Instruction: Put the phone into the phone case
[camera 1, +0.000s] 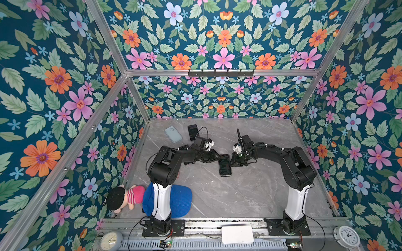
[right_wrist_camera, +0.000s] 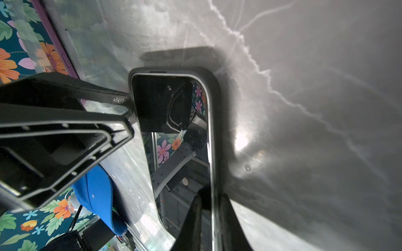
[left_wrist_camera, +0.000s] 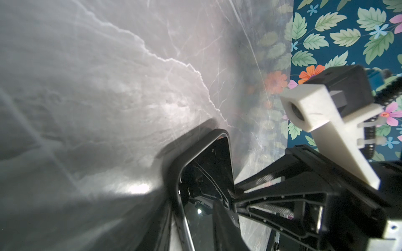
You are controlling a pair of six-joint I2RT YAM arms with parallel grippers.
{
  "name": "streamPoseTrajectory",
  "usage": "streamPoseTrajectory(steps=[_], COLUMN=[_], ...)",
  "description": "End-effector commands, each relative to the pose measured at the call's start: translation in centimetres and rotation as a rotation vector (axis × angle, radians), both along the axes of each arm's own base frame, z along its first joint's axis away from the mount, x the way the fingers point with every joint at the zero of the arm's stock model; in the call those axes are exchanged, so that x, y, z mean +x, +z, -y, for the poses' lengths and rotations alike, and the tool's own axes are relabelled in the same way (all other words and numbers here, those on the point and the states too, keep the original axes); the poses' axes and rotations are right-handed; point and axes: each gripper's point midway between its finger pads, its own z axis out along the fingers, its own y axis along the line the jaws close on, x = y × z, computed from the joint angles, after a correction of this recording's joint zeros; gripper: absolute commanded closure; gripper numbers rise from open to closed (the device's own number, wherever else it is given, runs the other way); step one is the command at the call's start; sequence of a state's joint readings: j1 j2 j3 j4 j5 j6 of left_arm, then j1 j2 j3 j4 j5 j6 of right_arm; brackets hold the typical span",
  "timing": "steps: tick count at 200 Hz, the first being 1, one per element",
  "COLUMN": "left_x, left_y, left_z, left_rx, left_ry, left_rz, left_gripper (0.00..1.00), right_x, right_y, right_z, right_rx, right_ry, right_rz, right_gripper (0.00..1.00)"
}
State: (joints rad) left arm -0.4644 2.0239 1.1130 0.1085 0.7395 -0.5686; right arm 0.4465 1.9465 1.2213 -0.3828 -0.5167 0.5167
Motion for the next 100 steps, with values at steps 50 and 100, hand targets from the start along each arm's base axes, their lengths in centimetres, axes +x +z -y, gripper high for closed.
streamPoseTrajectory(steps=[50, 100], left_x=[-3.9, -8.4], left_y=[0.5, 1.8], left_z=[-3.5, -2.1], left_rx=[0.189, 0.239], left_ry=[0.068, 0.04], left_rz=[-0.113, -0.157], left_gripper=[0.53, 0.55], right_x=[-0.8, -2.8], right_y=[3.2, 4.0], right_z=[1.1, 1.4], right_rx=[-0.035, -0.079], right_ry=[-0.044, -0.111], right_rz=[0.029, 0.029], right_gripper=[0.65, 0.61])
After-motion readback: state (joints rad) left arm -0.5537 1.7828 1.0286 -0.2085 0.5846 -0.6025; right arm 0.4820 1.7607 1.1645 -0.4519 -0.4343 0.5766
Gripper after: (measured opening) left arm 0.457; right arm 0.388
